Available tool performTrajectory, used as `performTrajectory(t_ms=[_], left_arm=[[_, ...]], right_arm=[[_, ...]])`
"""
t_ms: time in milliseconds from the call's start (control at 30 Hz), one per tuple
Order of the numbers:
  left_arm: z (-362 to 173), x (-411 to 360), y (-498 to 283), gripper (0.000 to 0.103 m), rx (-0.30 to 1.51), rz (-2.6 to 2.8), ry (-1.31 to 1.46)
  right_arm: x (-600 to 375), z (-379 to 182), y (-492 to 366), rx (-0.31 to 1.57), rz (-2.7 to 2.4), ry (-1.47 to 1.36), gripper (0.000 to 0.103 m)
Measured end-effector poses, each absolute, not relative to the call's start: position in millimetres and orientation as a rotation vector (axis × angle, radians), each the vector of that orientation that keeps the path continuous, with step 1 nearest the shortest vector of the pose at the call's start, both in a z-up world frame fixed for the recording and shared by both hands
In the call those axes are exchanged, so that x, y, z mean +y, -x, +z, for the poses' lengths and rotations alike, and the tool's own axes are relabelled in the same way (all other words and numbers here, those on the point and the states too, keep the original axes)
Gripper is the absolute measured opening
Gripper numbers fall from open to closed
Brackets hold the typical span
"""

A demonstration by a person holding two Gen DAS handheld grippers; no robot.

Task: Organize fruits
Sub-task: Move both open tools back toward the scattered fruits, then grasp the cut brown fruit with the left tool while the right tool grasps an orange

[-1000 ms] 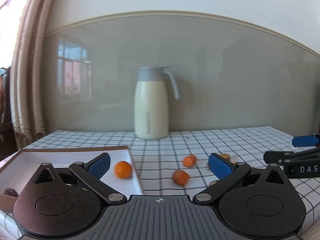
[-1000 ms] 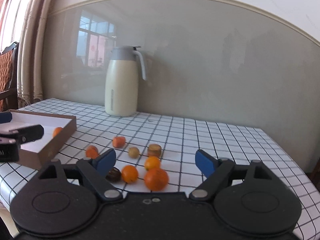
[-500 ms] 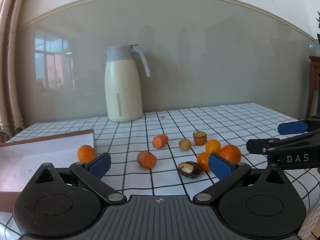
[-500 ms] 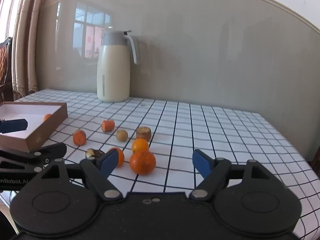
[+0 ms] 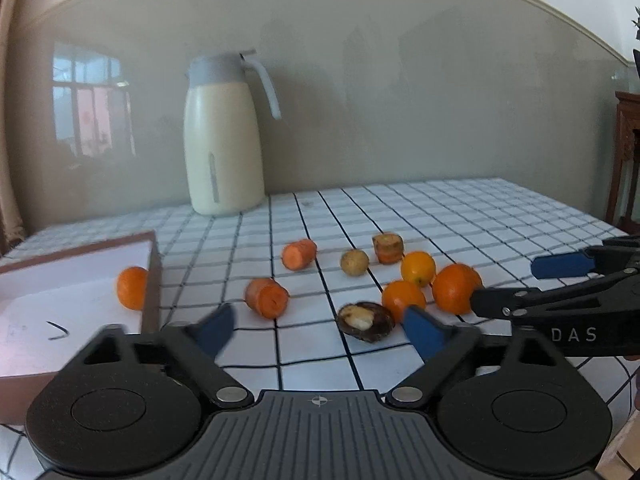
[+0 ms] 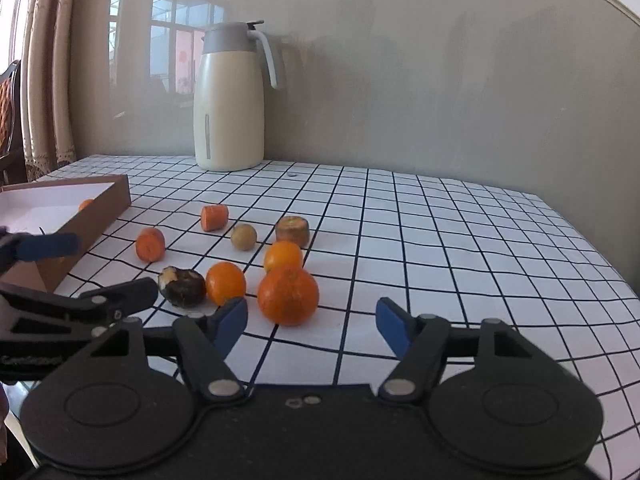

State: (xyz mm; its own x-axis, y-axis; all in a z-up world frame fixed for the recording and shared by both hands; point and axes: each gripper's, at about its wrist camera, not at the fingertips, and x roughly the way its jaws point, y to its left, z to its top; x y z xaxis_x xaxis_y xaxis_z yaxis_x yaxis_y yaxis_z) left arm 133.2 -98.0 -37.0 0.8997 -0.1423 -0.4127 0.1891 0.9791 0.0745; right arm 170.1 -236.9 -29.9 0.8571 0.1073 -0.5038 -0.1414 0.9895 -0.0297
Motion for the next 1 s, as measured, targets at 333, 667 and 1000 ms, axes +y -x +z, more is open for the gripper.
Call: performTrajectory(t_ms=[333,667,1000], left_arm=[[-52,-107,-158,0.070,0.483,-0.218,-0.099],[-52,-110,-174,0.061,0.527,-0.252,-0.059],[-51,-122,-184,0.050,0.570,-0.256,-0.080]], right_arm=[[-236,-45,-192,0.580,0.151,0.073,0.046],[-239,-43,-207,0.580,0.159,0.030,0.042],[-240,-42,-213,0.592,0.166,0.023,0.034]])
